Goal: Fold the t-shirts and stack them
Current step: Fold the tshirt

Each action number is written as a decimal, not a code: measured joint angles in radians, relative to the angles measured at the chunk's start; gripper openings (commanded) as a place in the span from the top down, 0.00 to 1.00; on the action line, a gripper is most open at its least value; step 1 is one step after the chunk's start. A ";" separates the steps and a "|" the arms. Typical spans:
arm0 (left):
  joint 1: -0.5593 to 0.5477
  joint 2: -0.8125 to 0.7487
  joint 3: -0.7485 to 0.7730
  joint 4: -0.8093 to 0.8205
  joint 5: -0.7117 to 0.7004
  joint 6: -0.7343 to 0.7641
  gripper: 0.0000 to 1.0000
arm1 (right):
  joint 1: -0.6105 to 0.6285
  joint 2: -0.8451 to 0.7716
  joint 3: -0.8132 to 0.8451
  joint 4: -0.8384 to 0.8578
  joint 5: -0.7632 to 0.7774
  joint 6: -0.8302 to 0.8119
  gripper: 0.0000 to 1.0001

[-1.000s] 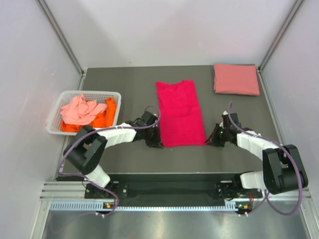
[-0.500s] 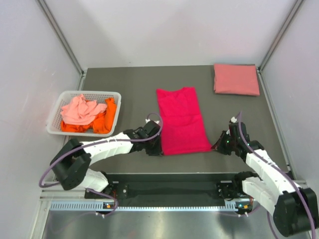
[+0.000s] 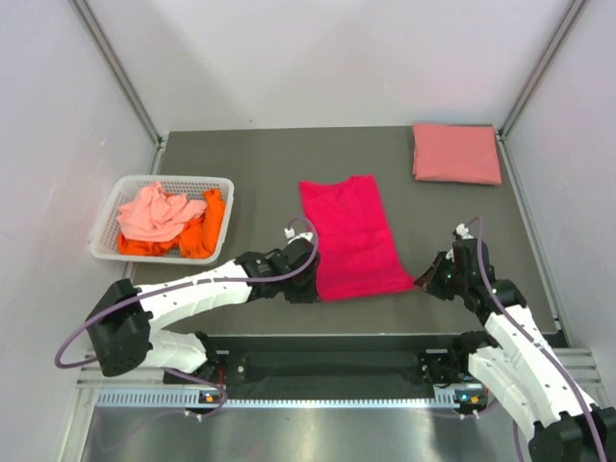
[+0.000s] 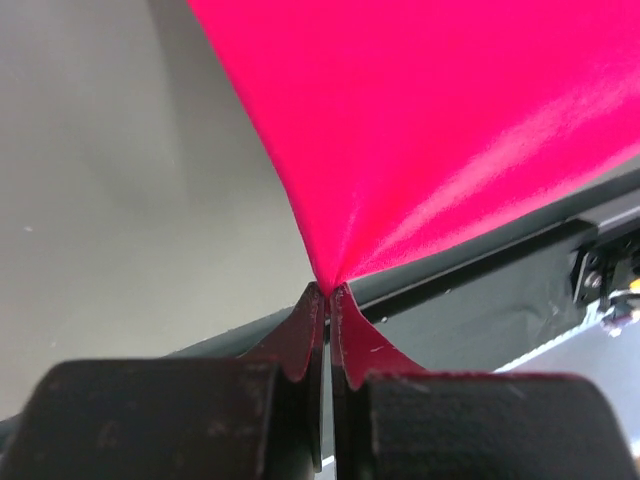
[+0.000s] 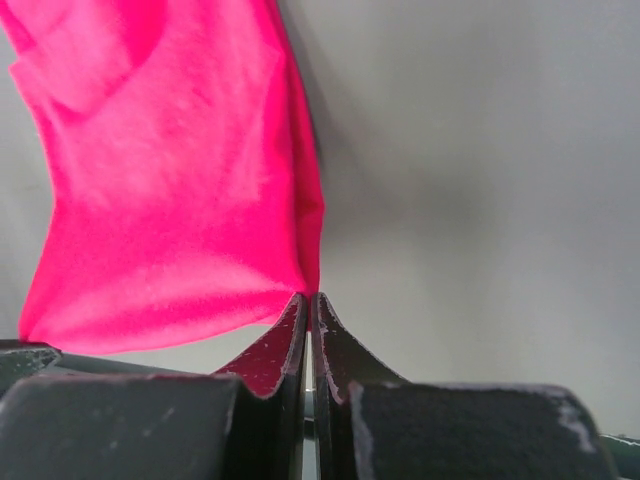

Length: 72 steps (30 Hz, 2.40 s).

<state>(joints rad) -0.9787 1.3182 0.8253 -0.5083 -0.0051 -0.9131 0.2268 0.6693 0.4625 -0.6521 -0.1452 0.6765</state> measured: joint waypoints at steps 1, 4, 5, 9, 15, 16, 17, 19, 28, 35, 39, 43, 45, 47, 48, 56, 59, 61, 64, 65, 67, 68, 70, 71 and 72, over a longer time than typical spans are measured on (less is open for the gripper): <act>0.000 0.000 0.014 -0.010 -0.013 0.001 1.00 | 0.000 0.005 0.012 0.000 0.001 -0.004 1.00; 0.004 0.000 0.065 -0.045 -0.047 0.009 1.00 | 0.000 0.045 0.060 0.002 0.006 -0.024 1.00; 0.008 0.000 0.082 -0.055 -0.056 0.016 1.00 | 0.000 0.063 0.079 0.005 0.011 -0.032 1.00; 0.045 0.016 0.146 -0.080 -0.066 0.042 1.00 | 0.000 0.150 0.156 0.047 0.016 -0.067 1.00; 0.166 0.124 0.260 -0.098 -0.050 0.110 1.00 | 0.000 0.328 0.270 0.150 0.016 -0.124 1.00; 0.196 0.147 0.283 -0.099 -0.039 0.125 1.00 | 0.000 0.369 0.299 0.167 0.016 -0.133 1.00; 0.224 0.172 0.311 -0.102 -0.031 0.139 1.00 | 0.000 0.404 0.323 0.181 0.016 -0.139 1.00; 0.280 0.227 0.376 -0.105 -0.013 0.171 1.00 | 0.000 0.494 0.396 0.211 0.015 -0.156 1.00; 0.492 0.473 0.686 -0.121 0.102 0.282 1.00 | 0.000 0.864 0.706 0.340 -0.006 -0.232 1.00; 0.607 0.661 0.847 -0.079 0.203 0.347 1.00 | 0.000 1.160 0.978 0.402 -0.063 -0.257 1.00; 0.652 0.750 0.891 -0.002 0.269 0.369 1.00 | 0.000 1.273 1.064 0.430 -0.073 -0.263 1.00; 0.678 0.840 0.954 0.046 0.282 0.397 1.00 | 0.000 1.374 1.165 0.425 -0.080 -0.271 1.00; 0.683 0.871 0.977 0.064 0.286 0.407 1.00 | -0.001 1.425 1.232 0.421 -0.082 -0.278 1.00; 0.688 0.900 0.993 0.087 0.291 0.416 1.00 | -0.002 1.466 1.286 0.420 -0.082 -0.284 1.00; 0.690 0.912 0.999 0.100 0.296 0.420 1.00 | -0.003 1.484 1.308 0.419 -0.082 -0.284 1.00; 0.706 1.011 1.069 0.168 0.335 0.438 0.91 | -0.025 1.562 1.365 0.419 -0.082 -0.280 0.97; 0.711 1.030 1.092 0.167 0.319 0.441 0.79 | -0.032 1.589 1.389 0.417 -0.091 -0.271 0.82; 0.715 1.030 1.096 0.165 0.288 0.444 0.64 | -0.036 1.624 1.437 0.410 -0.101 -0.275 0.75; 0.727 1.023 1.098 0.160 0.227 0.454 0.61 | -0.042 1.650 1.488 0.370 -0.121 -0.288 0.66; 0.729 1.019 1.098 0.153 0.206 0.462 0.61 | -0.046 1.648 1.489 0.356 -0.135 -0.290 0.65; 0.732 1.004 1.098 0.134 0.175 0.476 0.63 | -0.053 1.638 1.485 0.335 -0.163 -0.296 0.64; 0.733 0.992 1.094 0.126 0.171 0.481 0.64 | -0.057 1.625 1.465 0.332 -0.179 -0.302 0.64; 0.730 0.949 1.066 0.122 0.181 0.489 0.65 | -0.060 1.582 1.397 0.320 -0.212 -0.320 0.65; 0.726 0.927 1.046 0.121 0.195 0.489 0.65 | -0.061 1.553 1.355 0.301 -0.228 -0.332 0.65; 0.719 0.887 1.009 0.120 0.219 0.491 0.66 | -0.063 1.524 1.316 0.283 -0.242 -0.345 0.65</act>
<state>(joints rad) -0.2596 2.2047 1.8343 -0.3885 0.2134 -0.4225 0.1642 2.1937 1.7782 -0.3691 -0.3870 0.3317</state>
